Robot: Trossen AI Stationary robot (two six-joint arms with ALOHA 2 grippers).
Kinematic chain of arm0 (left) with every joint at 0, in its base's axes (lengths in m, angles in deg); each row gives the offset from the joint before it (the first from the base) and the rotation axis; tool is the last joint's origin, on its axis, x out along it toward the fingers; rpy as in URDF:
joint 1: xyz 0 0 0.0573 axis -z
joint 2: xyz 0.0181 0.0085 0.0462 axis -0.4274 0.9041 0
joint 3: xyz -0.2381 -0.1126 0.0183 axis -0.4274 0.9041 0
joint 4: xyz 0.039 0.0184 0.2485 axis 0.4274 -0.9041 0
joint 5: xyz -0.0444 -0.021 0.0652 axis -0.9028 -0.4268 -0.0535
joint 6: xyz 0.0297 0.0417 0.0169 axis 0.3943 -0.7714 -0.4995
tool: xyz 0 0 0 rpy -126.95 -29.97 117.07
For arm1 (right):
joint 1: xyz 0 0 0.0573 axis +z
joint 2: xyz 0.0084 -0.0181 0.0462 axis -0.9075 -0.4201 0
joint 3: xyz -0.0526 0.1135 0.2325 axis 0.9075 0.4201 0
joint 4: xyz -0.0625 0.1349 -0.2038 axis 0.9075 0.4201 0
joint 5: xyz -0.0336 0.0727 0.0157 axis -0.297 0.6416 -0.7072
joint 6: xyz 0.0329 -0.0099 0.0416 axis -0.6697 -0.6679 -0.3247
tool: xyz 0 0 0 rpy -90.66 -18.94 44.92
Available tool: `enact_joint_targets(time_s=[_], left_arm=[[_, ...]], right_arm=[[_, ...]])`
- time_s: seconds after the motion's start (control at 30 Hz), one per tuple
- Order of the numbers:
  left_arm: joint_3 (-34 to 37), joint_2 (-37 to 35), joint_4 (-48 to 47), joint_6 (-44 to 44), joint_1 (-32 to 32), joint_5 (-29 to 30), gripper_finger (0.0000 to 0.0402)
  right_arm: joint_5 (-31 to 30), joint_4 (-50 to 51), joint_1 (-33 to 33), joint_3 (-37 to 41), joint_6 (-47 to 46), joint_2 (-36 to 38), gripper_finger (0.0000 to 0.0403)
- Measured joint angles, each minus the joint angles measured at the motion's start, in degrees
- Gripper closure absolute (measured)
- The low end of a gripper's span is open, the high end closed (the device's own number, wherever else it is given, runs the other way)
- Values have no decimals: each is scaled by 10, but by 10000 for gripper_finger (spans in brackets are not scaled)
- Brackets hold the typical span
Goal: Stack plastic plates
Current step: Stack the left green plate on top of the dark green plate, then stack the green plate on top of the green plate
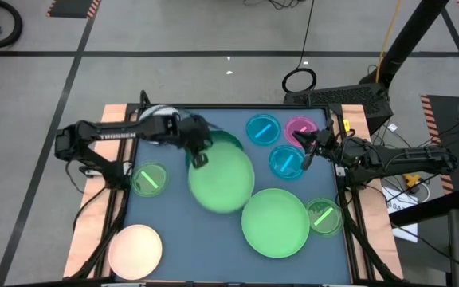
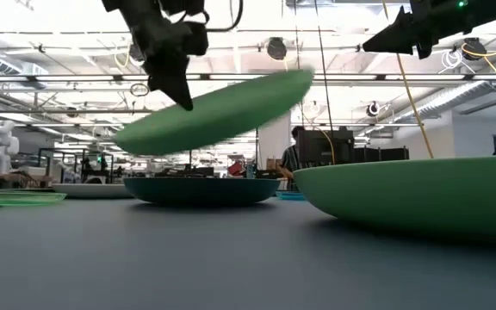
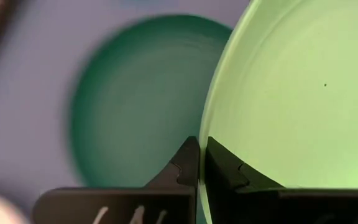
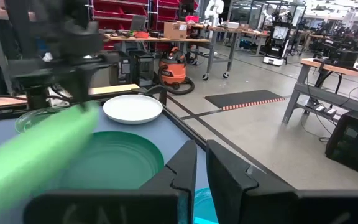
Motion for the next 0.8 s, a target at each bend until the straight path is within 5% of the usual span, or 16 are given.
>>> enact_joint_targets(time_s=[0.33, 0.8], left_arm=[[0, 0, 4, 28, -124, 22, 358], [0, 0, -5, 21, -115, 26, 338]], right_arm=[[0, 2, 0, 0, 0, 0, 371], [0, 5, 0, 0, 0, 0, 371]])
